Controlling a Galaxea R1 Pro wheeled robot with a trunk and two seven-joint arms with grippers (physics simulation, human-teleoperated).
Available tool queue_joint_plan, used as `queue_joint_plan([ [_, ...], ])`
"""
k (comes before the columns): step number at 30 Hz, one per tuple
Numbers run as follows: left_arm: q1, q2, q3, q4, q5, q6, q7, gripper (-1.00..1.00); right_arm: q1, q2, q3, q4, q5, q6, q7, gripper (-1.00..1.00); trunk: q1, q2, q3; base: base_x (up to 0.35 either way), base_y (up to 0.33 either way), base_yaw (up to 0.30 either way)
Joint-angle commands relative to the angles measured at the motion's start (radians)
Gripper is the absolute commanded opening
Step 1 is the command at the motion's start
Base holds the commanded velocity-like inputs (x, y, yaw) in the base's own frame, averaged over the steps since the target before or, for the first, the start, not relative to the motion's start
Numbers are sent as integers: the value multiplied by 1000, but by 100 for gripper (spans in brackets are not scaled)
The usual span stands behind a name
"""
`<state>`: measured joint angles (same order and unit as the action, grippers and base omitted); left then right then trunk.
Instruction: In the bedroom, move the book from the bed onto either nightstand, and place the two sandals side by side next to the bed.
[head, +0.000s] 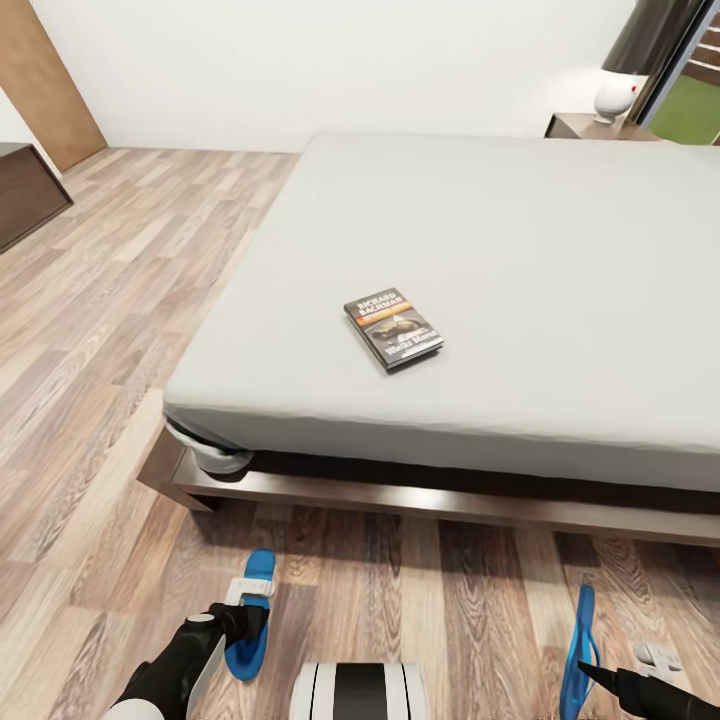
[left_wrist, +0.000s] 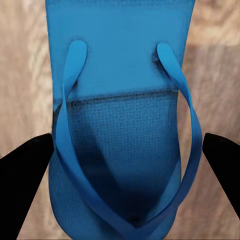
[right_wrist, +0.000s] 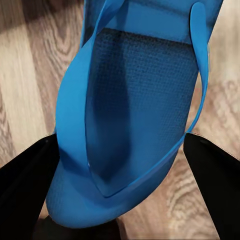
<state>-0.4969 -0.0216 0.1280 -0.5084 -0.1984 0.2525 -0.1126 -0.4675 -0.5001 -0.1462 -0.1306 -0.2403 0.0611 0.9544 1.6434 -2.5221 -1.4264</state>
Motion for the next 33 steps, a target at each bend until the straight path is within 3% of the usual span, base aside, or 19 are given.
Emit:
queue_joint_plan([
  [1,0,-1,8,-2,-10,5,-9,-100,0,0,-7,0,1,6,4,-100,0,-1,-5,0,0,0],
  [11,0,-1,8,-2,-10,5,-9,-100,0,0,-7,0,1,6,4,-100,5,-3,-43,0,0,0],
  [18,0,-1,8,-2,-10,5,-9,-100,0,0,-7,0,1,6,4,-100,5,-3,-43,0,0,0],
  [28,0,-1,8,-2,-10,5,-9,-100,0,0,-7,0,1,6,4,-100,9,-5,-82,0,0,0],
  [33,0,-1,8,-3,-10,5,-9,-100,0,0,-7,0,1,6,4,-100,9,-5,-82,0,0,0],
])
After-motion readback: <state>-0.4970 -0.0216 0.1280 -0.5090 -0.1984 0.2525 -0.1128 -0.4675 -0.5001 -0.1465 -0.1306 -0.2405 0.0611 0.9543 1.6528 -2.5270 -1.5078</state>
